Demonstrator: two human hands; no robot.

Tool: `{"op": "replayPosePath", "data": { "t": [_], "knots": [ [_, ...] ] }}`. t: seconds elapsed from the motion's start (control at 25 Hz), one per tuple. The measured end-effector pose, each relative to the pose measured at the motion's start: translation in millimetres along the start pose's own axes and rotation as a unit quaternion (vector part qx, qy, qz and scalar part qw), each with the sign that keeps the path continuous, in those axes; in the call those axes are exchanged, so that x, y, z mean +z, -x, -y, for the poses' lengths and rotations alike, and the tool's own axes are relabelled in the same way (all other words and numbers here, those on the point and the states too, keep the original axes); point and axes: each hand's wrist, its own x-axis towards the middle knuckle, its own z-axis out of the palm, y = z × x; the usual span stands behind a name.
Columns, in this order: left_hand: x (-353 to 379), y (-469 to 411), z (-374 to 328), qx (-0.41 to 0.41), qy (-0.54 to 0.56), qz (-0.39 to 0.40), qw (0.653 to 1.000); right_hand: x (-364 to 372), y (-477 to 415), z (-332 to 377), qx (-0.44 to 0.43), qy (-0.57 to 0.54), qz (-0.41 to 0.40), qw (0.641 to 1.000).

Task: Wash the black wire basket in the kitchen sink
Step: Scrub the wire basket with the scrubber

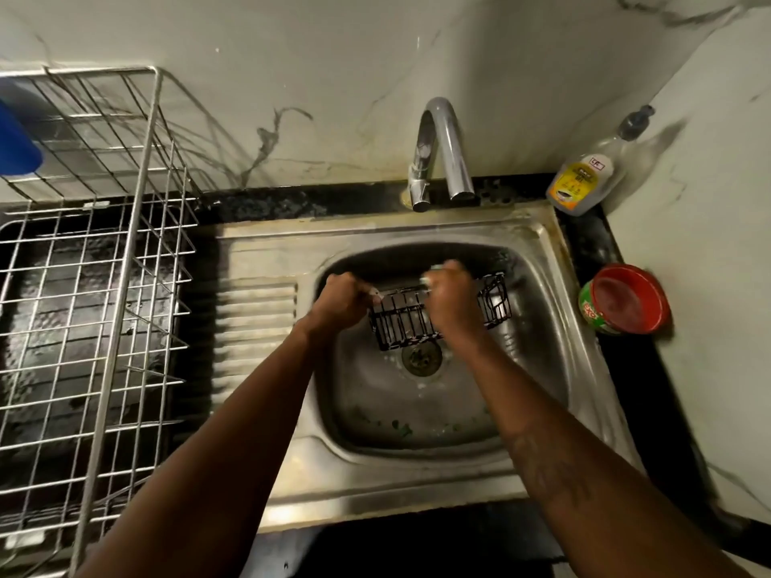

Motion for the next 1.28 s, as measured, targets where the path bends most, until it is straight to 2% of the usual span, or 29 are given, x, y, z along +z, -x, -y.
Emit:
{"op": "replayPosePath", "data": {
  "t": [0.12, 0.2, 0.28, 0.44, 0.56, 0.64, 0.76, 0.88, 0.92, 1.0, 1.12, 1.28],
  "knots": [
    [4.0, 0.8, 2.0, 0.013, -0.004, 0.0, 1.0, -33.8, -15.2, -61.7, 0.156, 0.037, -0.043, 0.986],
    [6.8, -0.1, 6.3, 0.014, -0.001, -0.003, 1.0, -35.8, -19.3, -66.2, 0.197, 0.018, -0.055, 0.979],
    [8.6, -0.1, 7.1, 0.008, 0.006, -0.003, 1.0, -24.1, -12.2, -38.4, 0.165, 0.003, -0.023, 0.986],
    [8.6, -2.6, 8.7, 0.015, -0.002, -0.009, 1.0, 9.2, 15.6, 39.9, -0.031, -0.028, 0.04, 0.998],
    [10.9, -3.6, 11.0, 0.012, 0.003, -0.008, 1.0, 9.9, 12.7, 37.3, -0.071, -0.024, 0.017, 0.997],
    [13.0, -3.5, 11.2, -0.004, 0.017, -0.003, 1.0, -4.4, 9.6, 4.7, 0.01, -0.015, -0.01, 1.0],
    [16.1, -2.1, 8.6, -0.021, 0.045, 0.001, 0.999, -35.7, 1.2, -52.9, 0.157, 0.012, -0.058, 0.986],
    [18.0, -2.1, 9.7, -0.017, 0.047, -0.009, 0.999, -36.1, -8.1, -54.7, 0.199, 0.041, -0.05, 0.978],
    [18.9, -2.9, 9.9, -0.021, 0.049, -0.009, 0.999, -31.1, -6.0, -41.9, 0.176, 0.044, -0.039, 0.983],
    [17.7, -5.3, 9.1, -0.03, 0.049, -0.007, 0.998, -11.2, 4.1, -11.8, 0.075, 0.002, -0.015, 0.997],
    [15.0, -5.8, 7.3, -0.023, 0.013, -0.006, 1.0, 14.8, 16.7, 29.3, -0.081, -0.049, 0.038, 0.995],
    [14.2, -3.6, 6.1, -0.028, -0.014, -0.011, 0.999, 14.2, 14.2, 32.6, -0.165, -0.044, 0.068, 0.983]
  ]
}}
